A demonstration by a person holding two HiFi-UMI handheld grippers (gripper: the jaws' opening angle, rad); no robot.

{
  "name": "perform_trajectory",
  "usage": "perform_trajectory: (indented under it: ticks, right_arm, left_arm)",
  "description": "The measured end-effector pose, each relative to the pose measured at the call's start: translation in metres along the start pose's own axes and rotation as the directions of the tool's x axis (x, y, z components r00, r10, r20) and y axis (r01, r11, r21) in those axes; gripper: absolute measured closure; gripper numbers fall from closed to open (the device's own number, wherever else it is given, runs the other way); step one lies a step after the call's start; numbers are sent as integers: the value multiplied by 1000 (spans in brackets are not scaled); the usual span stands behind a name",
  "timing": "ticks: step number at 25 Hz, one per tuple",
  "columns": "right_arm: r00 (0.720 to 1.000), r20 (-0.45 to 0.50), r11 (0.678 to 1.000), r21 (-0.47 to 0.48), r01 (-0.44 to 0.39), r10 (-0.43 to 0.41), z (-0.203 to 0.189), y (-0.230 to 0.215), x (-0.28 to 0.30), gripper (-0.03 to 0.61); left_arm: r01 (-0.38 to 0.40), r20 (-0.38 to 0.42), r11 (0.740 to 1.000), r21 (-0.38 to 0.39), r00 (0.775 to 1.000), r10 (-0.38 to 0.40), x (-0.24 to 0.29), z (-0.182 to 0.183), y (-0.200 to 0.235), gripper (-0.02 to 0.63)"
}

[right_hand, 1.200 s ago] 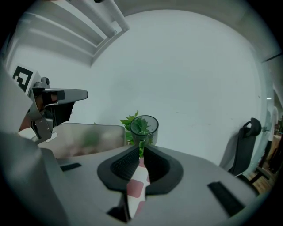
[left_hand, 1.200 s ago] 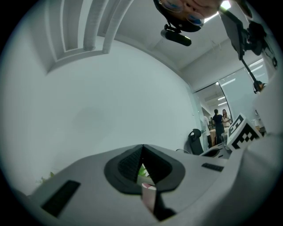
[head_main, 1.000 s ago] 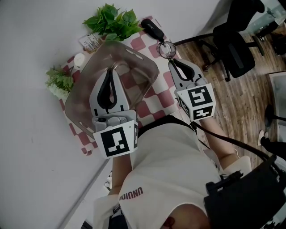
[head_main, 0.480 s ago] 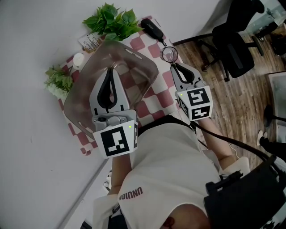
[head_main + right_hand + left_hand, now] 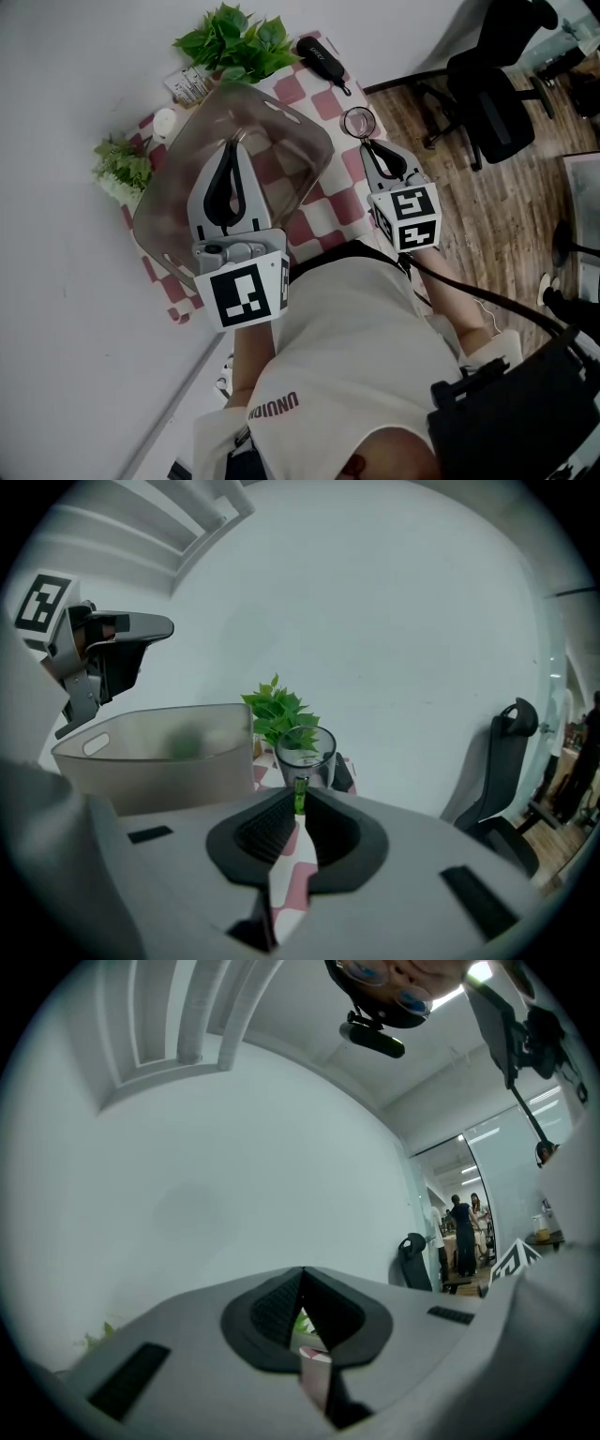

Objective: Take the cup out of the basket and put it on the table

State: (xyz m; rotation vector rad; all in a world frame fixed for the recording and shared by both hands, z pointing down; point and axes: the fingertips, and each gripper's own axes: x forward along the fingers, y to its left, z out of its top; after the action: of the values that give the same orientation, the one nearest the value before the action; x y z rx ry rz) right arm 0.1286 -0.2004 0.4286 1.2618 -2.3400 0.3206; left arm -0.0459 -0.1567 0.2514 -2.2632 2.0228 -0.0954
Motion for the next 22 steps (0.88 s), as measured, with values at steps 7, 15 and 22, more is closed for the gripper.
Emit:
perform_trajectory:
  ticks: [7, 15, 22]
  right_arm:
    - [999, -38, 1000, 1, 2, -2, -16, 1, 6, 532]
    - [997, -82, 1000, 14, 1, 0, -34, 1, 12, 532]
    - [994, -112, 1000, 28, -10, 13, -51, 5, 16, 532]
  left_arm:
    - [4, -1, 1000, 1, 1000, -4, 1, -1, 0, 601]
    - [8, -7, 1000, -1, 1000, -8, 4, -1, -1, 601]
    - [7, -8, 1000, 6, 1000, -7, 2, -1, -2, 601]
